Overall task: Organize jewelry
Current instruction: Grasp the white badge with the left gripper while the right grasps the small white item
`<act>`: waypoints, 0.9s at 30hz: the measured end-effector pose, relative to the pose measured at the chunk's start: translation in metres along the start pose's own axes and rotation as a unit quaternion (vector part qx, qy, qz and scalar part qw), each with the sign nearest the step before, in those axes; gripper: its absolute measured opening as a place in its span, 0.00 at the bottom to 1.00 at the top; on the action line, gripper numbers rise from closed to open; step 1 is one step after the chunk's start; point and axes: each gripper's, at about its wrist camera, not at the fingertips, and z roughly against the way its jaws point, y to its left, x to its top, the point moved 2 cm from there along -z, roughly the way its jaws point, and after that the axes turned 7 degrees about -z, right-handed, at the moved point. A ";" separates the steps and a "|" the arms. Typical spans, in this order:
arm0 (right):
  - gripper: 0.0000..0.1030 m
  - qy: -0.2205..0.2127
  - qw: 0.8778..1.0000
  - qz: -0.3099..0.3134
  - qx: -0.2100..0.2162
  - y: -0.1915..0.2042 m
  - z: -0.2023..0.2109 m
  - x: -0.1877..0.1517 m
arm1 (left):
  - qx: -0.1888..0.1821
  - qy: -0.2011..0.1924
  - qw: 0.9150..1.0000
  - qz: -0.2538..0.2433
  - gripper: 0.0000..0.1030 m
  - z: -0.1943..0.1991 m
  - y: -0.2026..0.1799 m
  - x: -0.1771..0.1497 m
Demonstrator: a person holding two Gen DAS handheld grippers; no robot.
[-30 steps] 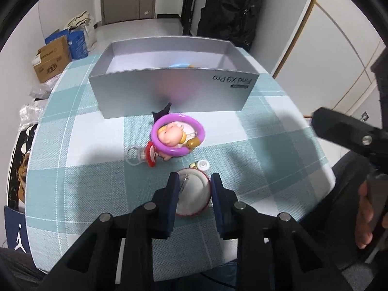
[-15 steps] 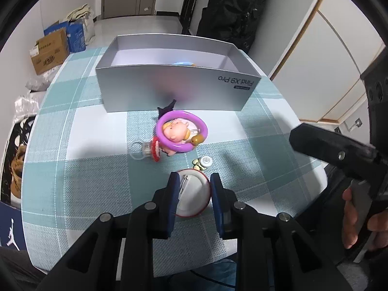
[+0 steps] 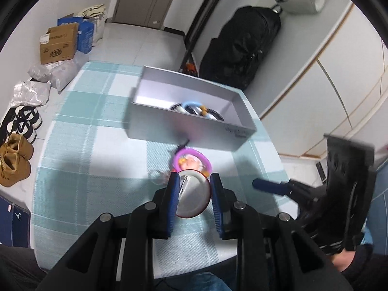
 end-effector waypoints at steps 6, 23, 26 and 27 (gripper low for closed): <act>0.67 0.013 1.000 0.024 -0.012 0.012 -0.018 0.000 | -0.010 -0.015 0.999 0.029 0.20 0.006 0.016 0.003; 0.40 0.009 0.996 0.085 -0.035 0.033 -0.035 0.003 | -0.032 -0.032 0.998 0.046 0.19 0.015 0.033 0.008; 0.34 0.011 0.993 0.107 -0.048 0.037 -0.041 0.002 | -0.030 -0.031 0.998 0.042 0.19 0.015 0.033 0.007; 0.31 0.012 0.992 0.114 -0.052 0.038 -0.043 0.002 | -0.027 -0.030 0.999 0.037 0.19 0.016 0.032 0.007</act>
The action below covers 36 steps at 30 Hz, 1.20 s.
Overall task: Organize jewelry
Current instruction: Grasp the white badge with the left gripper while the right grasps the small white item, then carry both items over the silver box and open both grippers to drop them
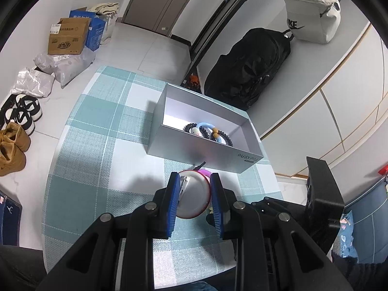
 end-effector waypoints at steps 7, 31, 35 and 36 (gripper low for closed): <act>0.13 -0.004 1.000 0.015 -0.020 0.005 -0.004 -0.001 | 0.003 0.003 1.000 -0.013 0.19 -0.002 -0.005 0.000; 0.11 -0.045 0.994 -0.084 0.051 -0.028 0.040 0.017 | 0.012 0.019 1.000 -0.008 0.19 -0.013 -0.021 0.011; 0.11 -0.056 0.993 -0.085 0.058 -0.032 0.049 0.028 | 0.013 0.016 1.000 -0.014 0.19 -0.017 -0.026 0.021; 0.11 -0.059 0.993 -0.086 0.062 -0.033 0.051 0.032 | 0.012 0.016 1.000 -0.016 0.19 -0.019 -0.028 0.024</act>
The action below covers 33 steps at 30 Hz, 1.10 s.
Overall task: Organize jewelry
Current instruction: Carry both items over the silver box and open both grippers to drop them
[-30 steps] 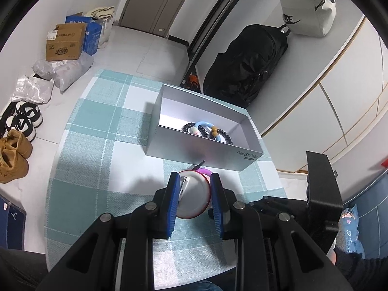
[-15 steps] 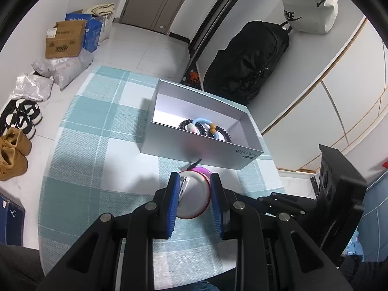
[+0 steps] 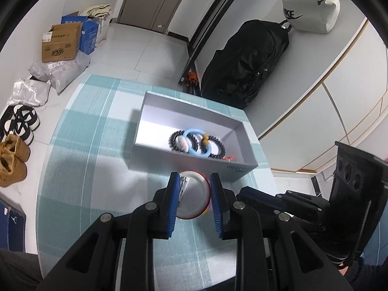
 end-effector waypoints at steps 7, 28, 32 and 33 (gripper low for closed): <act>0.11 -0.021 1.000 -0.004 0.015 -0.011 0.000 0.031 | -0.001 -0.003 1.000 -0.011 0.19 -0.011 -0.003 0.020; 0.11 -0.026 0.997 -0.062 0.040 -0.057 -0.030 0.077 | -0.024 0.022 0.999 -0.029 0.19 -0.058 0.001 0.055; 0.11 -0.023 0.996 -0.070 0.051 -0.061 -0.035 0.075 | -0.031 0.027 0.999 -0.030 0.19 -0.065 0.003 0.057; 0.11 -0.024 0.996 -0.073 0.054 -0.062 -0.036 0.074 | -0.033 0.029 0.999 -0.030 0.19 -0.068 0.004 0.058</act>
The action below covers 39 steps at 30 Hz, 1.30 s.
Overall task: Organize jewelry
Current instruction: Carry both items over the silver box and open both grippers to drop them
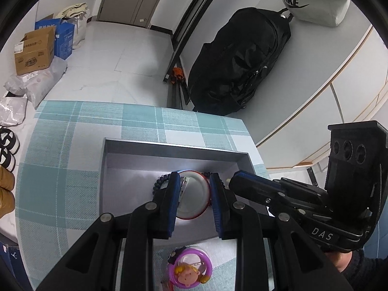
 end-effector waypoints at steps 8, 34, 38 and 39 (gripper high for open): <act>0.11 0.000 1.000 -0.014 0.010 -0.009 -0.004 -0.002 | -0.002 0.014 1.000 -0.002 0.19 -0.013 0.001 0.000; 0.66 -0.045 0.998 0.034 -0.038 0.004 0.019 -0.009 | 0.004 -0.020 1.000 0.017 0.48 0.010 -0.004 -0.003; 0.69 -0.048 0.997 0.037 -0.043 0.008 0.029 -0.016 | 0.012 -0.037 0.999 -0.004 0.49 0.022 -0.015 -0.006; 0.70 -0.049 0.997 0.038 -0.045 0.010 0.031 -0.017 | 0.016 -0.039 0.999 -0.008 0.50 0.024 -0.016 -0.008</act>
